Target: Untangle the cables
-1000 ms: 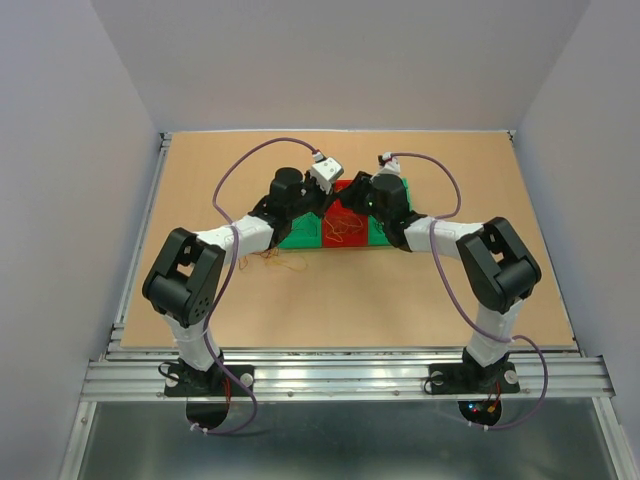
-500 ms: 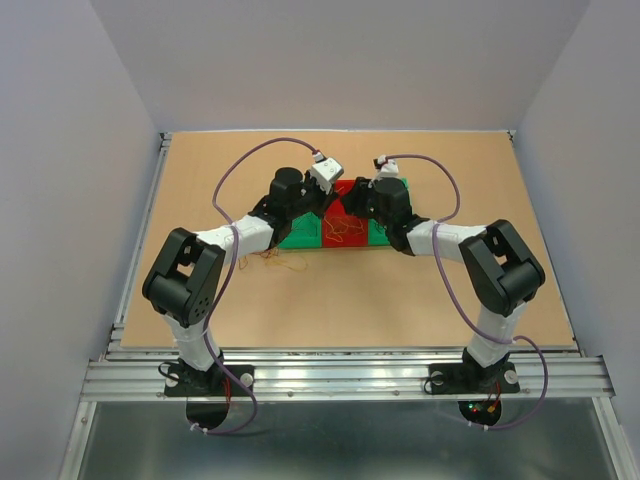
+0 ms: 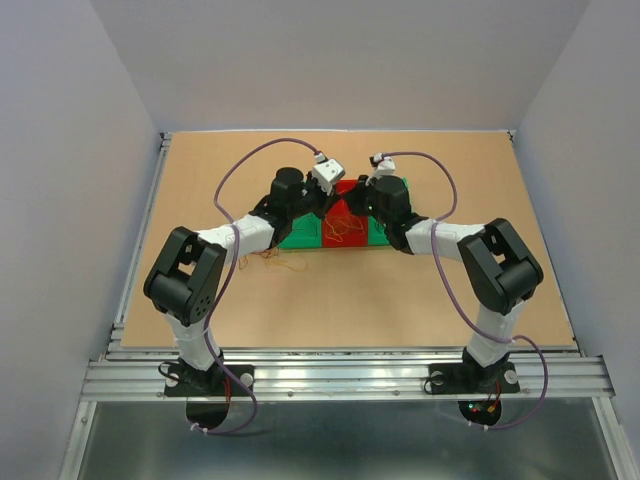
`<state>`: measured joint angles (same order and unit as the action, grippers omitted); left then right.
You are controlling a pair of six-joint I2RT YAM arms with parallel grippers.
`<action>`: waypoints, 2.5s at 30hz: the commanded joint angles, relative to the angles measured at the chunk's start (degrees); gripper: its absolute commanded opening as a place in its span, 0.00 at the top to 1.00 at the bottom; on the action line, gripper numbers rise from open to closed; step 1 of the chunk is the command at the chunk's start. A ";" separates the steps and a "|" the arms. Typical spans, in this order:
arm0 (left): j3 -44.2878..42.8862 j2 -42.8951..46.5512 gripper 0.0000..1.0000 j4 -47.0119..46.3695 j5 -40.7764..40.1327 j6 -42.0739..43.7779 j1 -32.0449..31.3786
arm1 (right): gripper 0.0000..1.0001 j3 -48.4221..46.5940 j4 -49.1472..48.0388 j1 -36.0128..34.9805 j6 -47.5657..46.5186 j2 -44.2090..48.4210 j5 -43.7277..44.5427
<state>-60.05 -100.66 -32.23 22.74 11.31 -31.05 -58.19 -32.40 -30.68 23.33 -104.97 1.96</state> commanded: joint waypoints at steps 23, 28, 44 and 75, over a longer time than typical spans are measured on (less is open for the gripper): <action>-1.02 5.30 0.51 0.85 -11.22 2.66 1.16 | 0.99 -14.22 20.53 -1.93 2.95 -7.00 18.25; -2.96 2.85 0.64 3.13 -10.97 2.23 2.48 | 0.99 -19.92 25.89 -3.42 2.16 -11.47 21.42; -4.47 0.64 0.84 4.63 -8.07 -0.67 5.91 | 0.99 -31.54 37.58 -4.48 1.63 -24.49 20.28; 0.55 10.93 0.83 -0.47 0.46 -6.48 16.72 | 0.99 -29.96 35.21 -8.70 -0.75 -16.40 29.69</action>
<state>-60.34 -92.53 -29.43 21.61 5.43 -14.35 -88.42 2.98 -39.62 21.47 -121.01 33.61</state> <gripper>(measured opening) 0.167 0.012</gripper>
